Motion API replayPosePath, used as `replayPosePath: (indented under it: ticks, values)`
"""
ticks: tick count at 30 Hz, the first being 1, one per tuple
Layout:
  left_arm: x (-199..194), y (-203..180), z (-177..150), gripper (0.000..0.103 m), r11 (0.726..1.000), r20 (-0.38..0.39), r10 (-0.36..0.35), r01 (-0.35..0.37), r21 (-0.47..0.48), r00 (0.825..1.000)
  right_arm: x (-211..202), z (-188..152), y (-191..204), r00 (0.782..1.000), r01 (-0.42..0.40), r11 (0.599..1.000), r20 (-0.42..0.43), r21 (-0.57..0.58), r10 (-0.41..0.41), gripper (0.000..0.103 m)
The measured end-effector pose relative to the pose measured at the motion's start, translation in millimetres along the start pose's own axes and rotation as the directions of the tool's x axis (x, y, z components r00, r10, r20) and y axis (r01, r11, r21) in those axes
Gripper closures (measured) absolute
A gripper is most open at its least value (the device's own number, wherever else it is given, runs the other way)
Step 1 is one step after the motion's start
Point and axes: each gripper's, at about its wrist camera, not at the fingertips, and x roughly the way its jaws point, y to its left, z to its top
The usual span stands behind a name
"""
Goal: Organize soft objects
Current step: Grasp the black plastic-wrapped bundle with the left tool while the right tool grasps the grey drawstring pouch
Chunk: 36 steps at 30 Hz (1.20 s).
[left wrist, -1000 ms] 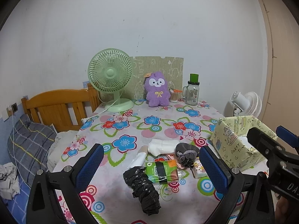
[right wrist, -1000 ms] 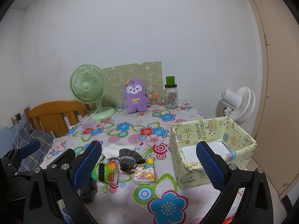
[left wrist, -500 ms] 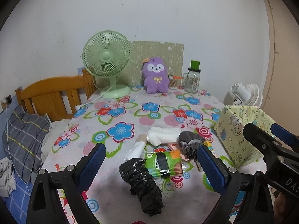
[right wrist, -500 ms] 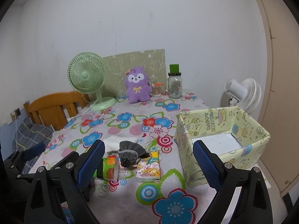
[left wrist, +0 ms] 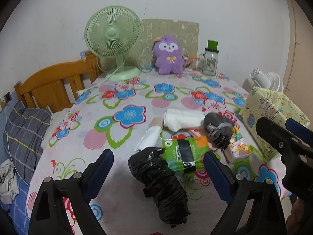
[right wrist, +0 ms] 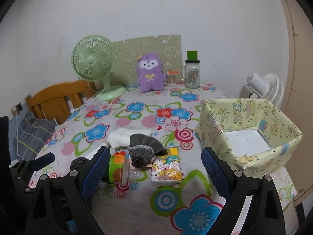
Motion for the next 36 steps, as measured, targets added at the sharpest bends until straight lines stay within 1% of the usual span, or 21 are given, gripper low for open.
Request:
replayPosePath:
  ticks: [6,8,9,10,13,16,19,25,31,33,36]
  values:
    - [13.4,4.3,-3.9,0.011,1.0,-0.035,-0.003,0.003,0.002,0.999,16.7,-3.4,6.9,0.999,-0.005,1.0,-0.04,-0.013,0.004,0.007]
    - [17.4,5.8,-5.2,0.013,1.0,-0.045,-0.004,0.004,0.002,0.999,22.4,-4.4,10.0,0.999,-0.008,1.0,-0.053,-0.021,0.007,0.007]
    - [19.8,6.7,-6.0,0.017,1.0,-0.053,-0.003,0.003,0.001,0.999,25.4,-4.6,11.6,0.998,-0.009,1.0,-0.059,-0.024,0.007,0.007]
    - [22.6,7.6,-7.0,0.023,1.0,-0.062,0.001,-0.001,-0.001,0.998,27.6,-4.3,12.0,0.998,-0.01,1.0,-0.064,-0.026,0.008,0.007]
    - [31.9,10.8,-8.6,0.034,1.0,-0.097,0.001,-0.002,-0.011,0.995,36.9,-5.8,15.3,0.996,-0.013,0.999,-0.084,-0.034,0.01,0.007]
    - [38.5,13.4,-10.5,0.038,1.0,-0.118,-0.013,0.011,-0.018,0.993,44.8,-6.1,17.4,0.995,-0.015,0.999,-0.098,-0.039,0.011,0.007]
    - [40.6,14.5,-10.6,0.044,0.999,-0.117,-0.032,0.03,-0.025,0.993,52.5,-5.0,19.2,0.994,-0.016,0.999,-0.112,-0.042,0.011,0.007]
    - [43.9,15.3,-5.5,0.049,0.999,-0.111,-0.042,0.039,-0.027,0.993,66.2,-4.0,22.9,0.991,-0.02,0.999,-0.134,-0.048,0.014,0.007]
    - [45.3,18.6,6.0,0.049,0.999,-0.085,-0.03,0.027,-0.038,0.996,79.5,-0.2,21.2,0.99,-0.014,0.999,-0.144,-0.037,0.008,0.007]
    - [45.4,17.8,10.0,0.05,0.999,-0.073,-0.027,0.025,-0.027,0.997,83.6,2.1,18.3,0.99,-0.018,1.0,-0.143,-0.017,0.015,0.008]
    - [49.9,18.2,16.0,0.05,0.999,-0.065,-0.03,0.028,-0.033,0.997,89.5,5.1,15.1,0.99,-0.02,1.0,-0.143,0.0,0.019,0.011]
